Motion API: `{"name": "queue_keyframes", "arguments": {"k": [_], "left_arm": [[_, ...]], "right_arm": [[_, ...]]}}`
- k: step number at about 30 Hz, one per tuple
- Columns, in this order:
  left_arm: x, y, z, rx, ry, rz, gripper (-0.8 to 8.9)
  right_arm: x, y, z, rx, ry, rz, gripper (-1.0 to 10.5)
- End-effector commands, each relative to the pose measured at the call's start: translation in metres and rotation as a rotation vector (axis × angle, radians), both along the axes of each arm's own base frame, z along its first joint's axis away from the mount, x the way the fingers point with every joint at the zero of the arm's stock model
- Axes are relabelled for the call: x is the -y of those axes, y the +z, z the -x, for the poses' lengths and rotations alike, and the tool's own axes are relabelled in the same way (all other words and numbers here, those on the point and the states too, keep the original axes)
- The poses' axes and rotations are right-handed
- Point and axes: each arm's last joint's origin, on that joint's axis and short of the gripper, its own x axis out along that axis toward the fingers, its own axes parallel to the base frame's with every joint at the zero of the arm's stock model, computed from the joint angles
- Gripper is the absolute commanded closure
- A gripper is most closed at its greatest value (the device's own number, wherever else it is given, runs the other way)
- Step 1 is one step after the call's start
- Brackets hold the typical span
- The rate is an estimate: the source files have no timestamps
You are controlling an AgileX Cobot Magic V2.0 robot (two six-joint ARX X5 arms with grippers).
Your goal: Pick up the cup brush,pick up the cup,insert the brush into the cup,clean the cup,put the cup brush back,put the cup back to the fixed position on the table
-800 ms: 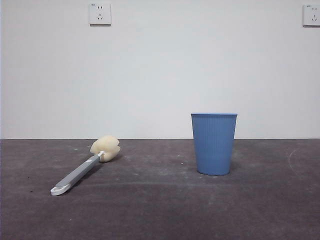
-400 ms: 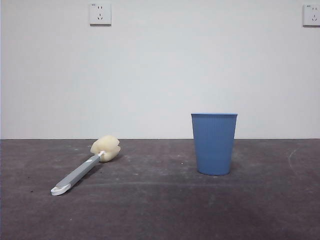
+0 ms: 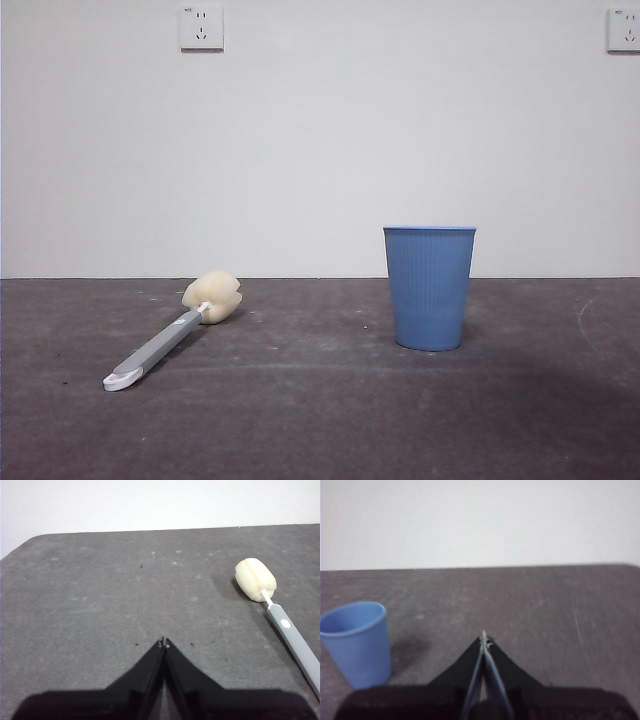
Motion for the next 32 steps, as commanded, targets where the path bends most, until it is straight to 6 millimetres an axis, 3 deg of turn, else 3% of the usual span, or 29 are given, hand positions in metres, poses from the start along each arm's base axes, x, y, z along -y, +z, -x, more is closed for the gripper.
{"name": "queue_keyframes", "arguments": {"k": [1, 6, 32], "left_arm": [[0.0, -0.004, -0.001, -0.005, 0.006, 0.005, 8.17], [0.0, -0.004, -0.001, -0.005, 0.006, 0.005, 8.17], [0.0, -0.004, -0.001, -0.005, 0.006, 0.005, 8.17]], "right_arm": [[0.002, -0.014, -0.003, -0.029, -0.022, -0.034, 9.5], [0.004, -0.031, -0.004, -0.13, -0.04, -0.047, 9.5], [0.004, -0.031, -0.004, -0.125, -0.029, -0.022, 9.5]]}}
